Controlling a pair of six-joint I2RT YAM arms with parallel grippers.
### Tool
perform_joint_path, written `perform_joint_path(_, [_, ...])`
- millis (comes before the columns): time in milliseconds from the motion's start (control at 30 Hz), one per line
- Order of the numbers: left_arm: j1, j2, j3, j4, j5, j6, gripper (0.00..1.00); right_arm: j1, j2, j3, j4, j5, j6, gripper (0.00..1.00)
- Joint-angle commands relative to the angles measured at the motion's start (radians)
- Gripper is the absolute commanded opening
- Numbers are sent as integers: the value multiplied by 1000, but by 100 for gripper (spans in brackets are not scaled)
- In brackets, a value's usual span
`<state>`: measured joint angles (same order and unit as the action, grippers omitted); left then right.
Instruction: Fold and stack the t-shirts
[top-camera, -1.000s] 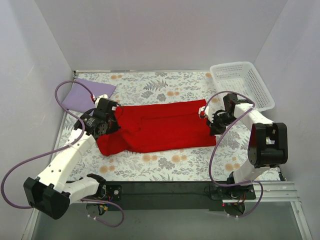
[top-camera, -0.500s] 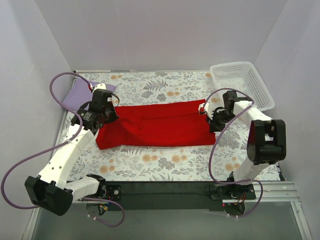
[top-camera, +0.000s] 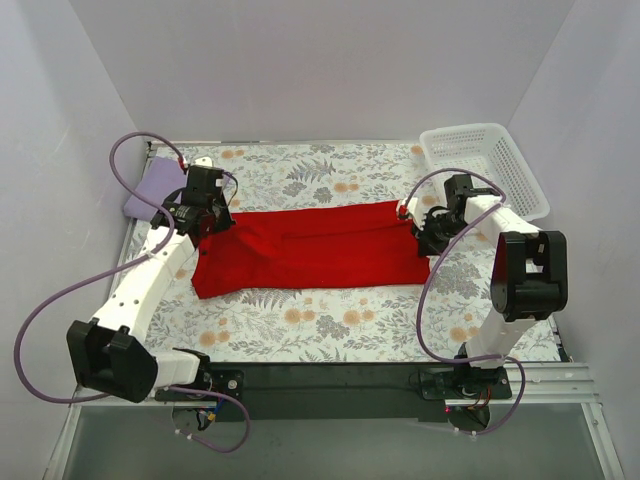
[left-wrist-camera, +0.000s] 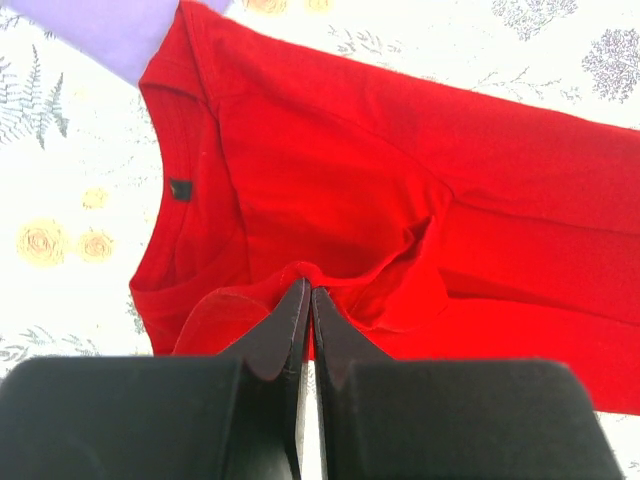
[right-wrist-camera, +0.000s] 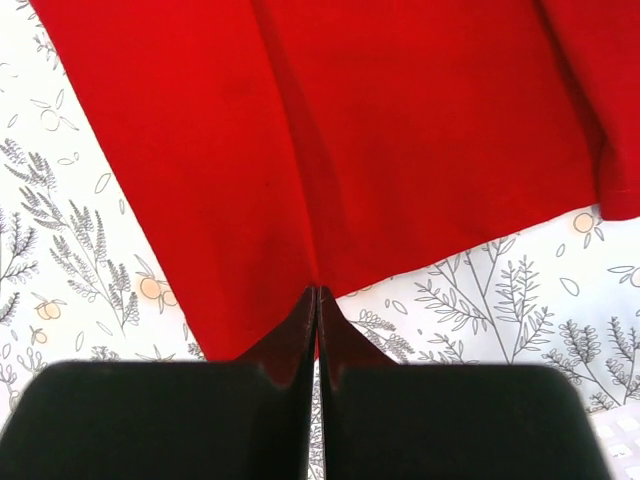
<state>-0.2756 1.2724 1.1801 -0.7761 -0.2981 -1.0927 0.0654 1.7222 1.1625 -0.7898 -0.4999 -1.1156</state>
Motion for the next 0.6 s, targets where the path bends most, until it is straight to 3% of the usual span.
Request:
perform_joint_path(0, [10,19,58,41,11,43,0,-6,14,48,17,-12,28,1])
perform_joint_path(567, [18,53,87,52,7,71,0,-6,71,114,52,6,91,1])
